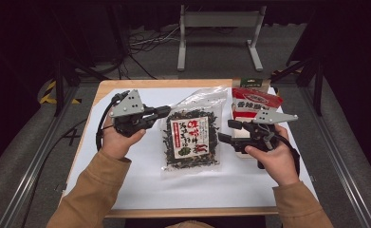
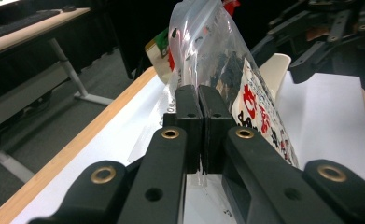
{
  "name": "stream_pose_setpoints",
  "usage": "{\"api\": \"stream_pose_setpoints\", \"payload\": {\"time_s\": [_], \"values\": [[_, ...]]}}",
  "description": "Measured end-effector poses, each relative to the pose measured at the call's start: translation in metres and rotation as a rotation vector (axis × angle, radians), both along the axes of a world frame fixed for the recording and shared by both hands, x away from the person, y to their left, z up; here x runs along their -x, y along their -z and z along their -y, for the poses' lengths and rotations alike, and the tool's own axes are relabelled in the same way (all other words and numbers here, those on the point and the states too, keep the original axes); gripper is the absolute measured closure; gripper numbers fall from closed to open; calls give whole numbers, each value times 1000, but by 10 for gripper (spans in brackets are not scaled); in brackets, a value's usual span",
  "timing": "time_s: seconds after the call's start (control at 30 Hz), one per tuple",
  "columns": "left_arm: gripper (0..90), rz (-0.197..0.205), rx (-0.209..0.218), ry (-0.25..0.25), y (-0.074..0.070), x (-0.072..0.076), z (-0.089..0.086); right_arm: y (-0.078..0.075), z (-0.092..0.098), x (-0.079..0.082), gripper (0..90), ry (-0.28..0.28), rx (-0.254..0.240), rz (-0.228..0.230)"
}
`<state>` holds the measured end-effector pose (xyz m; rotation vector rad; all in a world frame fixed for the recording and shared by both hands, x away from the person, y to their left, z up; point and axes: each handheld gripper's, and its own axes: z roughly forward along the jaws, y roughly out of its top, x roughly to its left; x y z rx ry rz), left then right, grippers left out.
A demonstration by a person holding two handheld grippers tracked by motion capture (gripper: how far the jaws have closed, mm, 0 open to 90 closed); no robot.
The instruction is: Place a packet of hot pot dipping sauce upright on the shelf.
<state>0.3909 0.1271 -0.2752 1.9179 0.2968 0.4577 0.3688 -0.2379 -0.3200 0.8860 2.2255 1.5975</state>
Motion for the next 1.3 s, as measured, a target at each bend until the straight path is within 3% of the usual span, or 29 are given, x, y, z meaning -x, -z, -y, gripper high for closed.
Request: {"api": "stream_pose_setpoints", "payload": {"time_s": [0.17, 0.43, 0.6, 0.73, 0.83, 1.2, 1.3], "values": [[883, 2, 8, 27, -1, 3, 2, 0, -7, -6, 313, -35, -15, -14], [883, 7, 41, 90, -3, 9, 4, 0, -22, -14, 316, -141, -29, -59], [882, 6, 48, 105, -4, 11, 5, -1, -30, -14, 441, -220, -27, -92], [881, 5, 61, 109, -4, 10, 3, -1, -33, -11, 603, -279, -14, -112], [877, 0, 72, 114, -4, 9, 1, -2, -33, -10, 680, -316, -8, -90], [852, -20, 96, 120, -4, 8, 1, -9, -29, -6, 744, -334, -14, -108], [815, -65, 123, 123, -4, 8, -3, -10, -27, -5, 748, -338, -14, -119]]}}
